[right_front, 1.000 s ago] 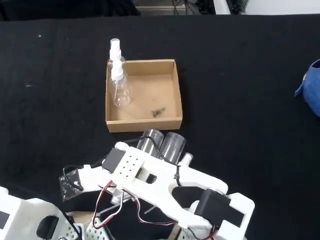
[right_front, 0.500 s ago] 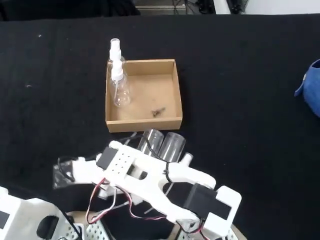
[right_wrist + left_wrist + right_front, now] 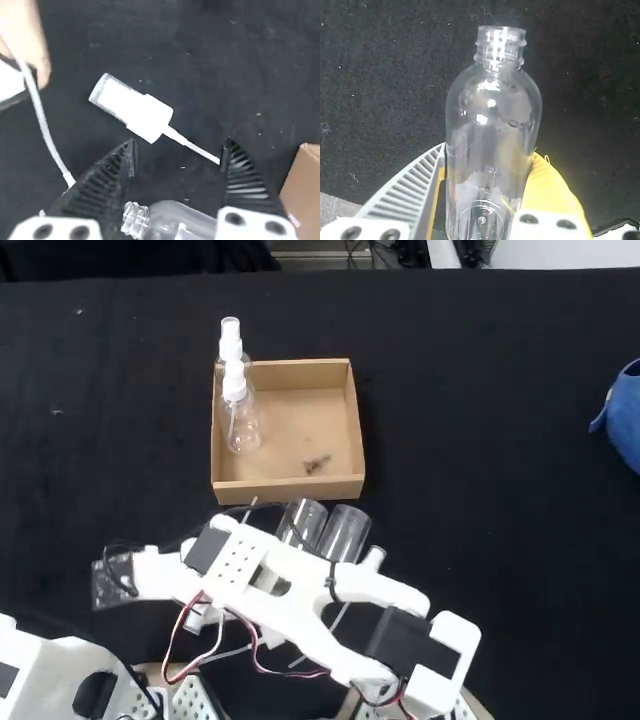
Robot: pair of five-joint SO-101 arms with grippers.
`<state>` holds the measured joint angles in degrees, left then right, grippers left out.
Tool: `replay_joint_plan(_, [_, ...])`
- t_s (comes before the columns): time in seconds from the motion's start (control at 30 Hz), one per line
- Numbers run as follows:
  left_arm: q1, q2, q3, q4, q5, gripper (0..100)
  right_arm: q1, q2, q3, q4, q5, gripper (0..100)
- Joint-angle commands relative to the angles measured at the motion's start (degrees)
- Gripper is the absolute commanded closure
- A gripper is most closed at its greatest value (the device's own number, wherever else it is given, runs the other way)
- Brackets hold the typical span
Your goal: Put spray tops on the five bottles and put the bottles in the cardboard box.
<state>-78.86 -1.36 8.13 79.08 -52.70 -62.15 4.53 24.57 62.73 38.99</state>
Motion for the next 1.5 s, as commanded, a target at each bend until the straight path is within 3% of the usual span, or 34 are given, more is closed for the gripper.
replay_joint_plan(0.0, [-0.4,-0.26,-2.86,0.09,0.09,97,-2.2,-0.75,-1.89,0.26,2.02,75.1])
replay_joint_plan(0.5, [-0.4,-0.26,-2.86,0.53,0.18,97,-7.12,-0.31,4.88,-9.05,1.76,75.1])
replay_joint_plan(1.2, [-0.31,-0.26,-2.86,0.44,0.09,97,-8.62,5.76,3.21,-9.58,1.58,75.6])
replay_joint_plan(1.47, [-0.31,-0.26,-2.86,0.26,0.09,97,-8.0,5.49,0.13,-9.49,-4.04,92.1])
